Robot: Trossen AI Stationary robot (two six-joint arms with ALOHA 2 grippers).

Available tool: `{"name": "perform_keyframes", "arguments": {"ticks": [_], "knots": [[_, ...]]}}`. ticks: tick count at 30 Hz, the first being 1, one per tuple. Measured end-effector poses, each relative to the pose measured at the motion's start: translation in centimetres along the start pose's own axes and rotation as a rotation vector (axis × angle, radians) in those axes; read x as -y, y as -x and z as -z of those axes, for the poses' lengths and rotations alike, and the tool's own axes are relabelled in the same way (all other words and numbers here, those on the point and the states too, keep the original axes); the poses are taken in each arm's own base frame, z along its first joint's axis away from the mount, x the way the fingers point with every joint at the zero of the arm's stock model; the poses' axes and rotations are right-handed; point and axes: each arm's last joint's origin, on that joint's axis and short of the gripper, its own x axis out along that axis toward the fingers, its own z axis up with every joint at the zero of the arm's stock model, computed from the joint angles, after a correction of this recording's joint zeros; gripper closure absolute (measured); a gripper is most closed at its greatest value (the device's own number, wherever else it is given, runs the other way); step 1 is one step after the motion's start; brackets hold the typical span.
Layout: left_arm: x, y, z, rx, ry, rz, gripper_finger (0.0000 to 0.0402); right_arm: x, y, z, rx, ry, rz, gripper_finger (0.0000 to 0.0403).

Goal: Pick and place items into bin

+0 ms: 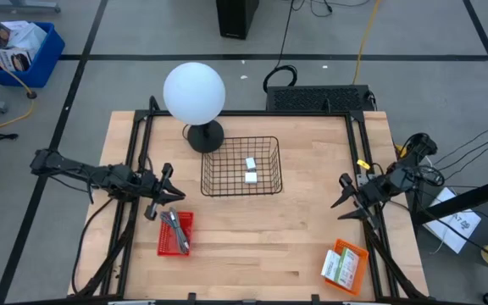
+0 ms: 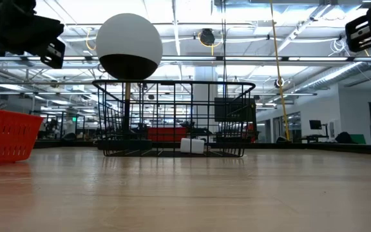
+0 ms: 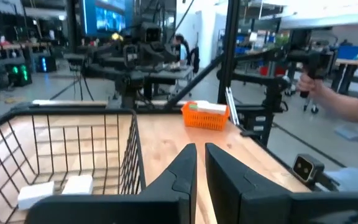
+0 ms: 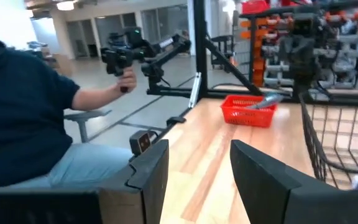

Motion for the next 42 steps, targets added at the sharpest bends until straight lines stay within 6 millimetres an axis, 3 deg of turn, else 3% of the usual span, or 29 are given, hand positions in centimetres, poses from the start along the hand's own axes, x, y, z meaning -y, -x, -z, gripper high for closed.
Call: {"name": "perform_keyframes", "arguments": {"ticks": [7, 12, 22, 26, 42], "knots": [[-0.3, 0.4, 0.6, 0.027, -0.023, -0.019, 0.0364, 0.5, -0.2, 0.1, 0.02, 0.055, 0.047, 0.0241], [-0.7, 0.4, 1.2, 0.009, -0.018, -0.059, 0.0364, 1.1, -1.7, 3.2, 0.054, 0.072, 0.044, 0.0242], [-1.7, 0.5, 1.4, -0.012, -0.05, -0.149, 0.0364, 2.9, -1.7, 2.8, 0.114, 0.096, 0.152, 0.0241], [-2.6, 0.7, 1.7, -0.043, -0.038, -0.28, 0.0364, 3.8, -1.6, 3.0, 0.087, 0.142, 0.247, 0.0239], [-2.9, 0.8, 1.7, -0.037, 0.037, -0.295, 0.0364, 4.2, -1.6, 2.7, 0.135, -0.057, 0.182, 0.0237]]}}
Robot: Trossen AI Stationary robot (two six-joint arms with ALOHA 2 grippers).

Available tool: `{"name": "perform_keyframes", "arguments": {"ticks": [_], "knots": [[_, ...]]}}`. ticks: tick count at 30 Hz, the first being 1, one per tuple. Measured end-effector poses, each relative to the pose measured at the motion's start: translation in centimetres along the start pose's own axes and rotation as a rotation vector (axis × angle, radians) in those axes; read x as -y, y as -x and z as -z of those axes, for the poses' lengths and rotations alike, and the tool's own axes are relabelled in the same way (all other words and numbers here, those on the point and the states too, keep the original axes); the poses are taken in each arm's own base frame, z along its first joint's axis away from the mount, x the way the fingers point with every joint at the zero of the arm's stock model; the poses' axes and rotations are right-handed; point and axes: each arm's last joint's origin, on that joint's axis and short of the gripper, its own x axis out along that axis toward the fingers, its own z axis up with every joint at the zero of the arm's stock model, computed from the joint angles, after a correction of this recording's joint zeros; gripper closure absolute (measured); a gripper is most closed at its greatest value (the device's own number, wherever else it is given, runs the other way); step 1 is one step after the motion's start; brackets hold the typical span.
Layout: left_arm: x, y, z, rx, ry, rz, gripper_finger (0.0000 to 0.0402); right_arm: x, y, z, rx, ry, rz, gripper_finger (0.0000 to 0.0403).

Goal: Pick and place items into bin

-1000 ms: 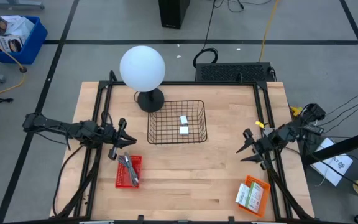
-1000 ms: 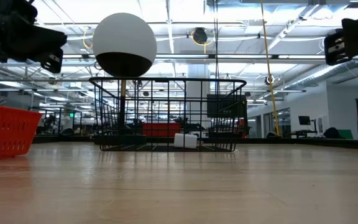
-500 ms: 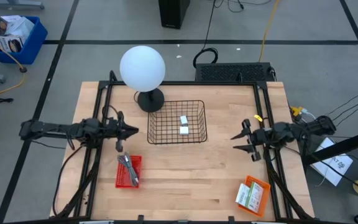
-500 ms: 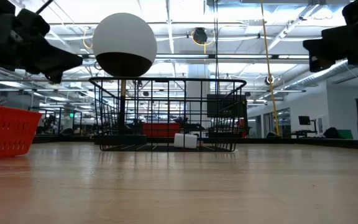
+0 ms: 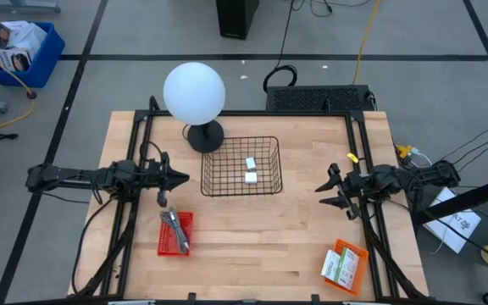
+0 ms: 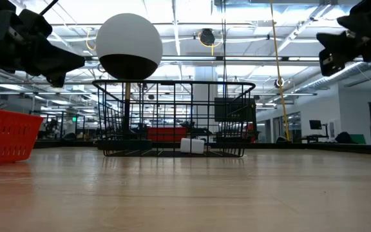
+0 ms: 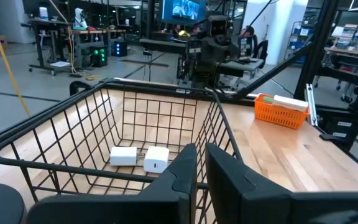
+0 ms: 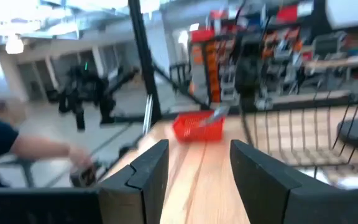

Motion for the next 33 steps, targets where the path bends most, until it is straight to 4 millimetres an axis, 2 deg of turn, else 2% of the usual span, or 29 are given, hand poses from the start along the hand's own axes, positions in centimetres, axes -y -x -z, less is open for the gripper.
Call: {"name": "perform_keyframes", "arguments": {"ticks": [6, 33], "knots": [[0.0, 0.0, 0.0, 0.0, 0.0, 0.0, 0.0364, -0.07, 0.02, -0.54, 0.058, 0.001, 0.001, 0.0239], [0.0, 0.0, 0.0, 0.0, -0.001, 0.0, 0.0364, -0.07, 0.02, -0.55, 0.059, 0.001, 0.002, 0.0242]]}}
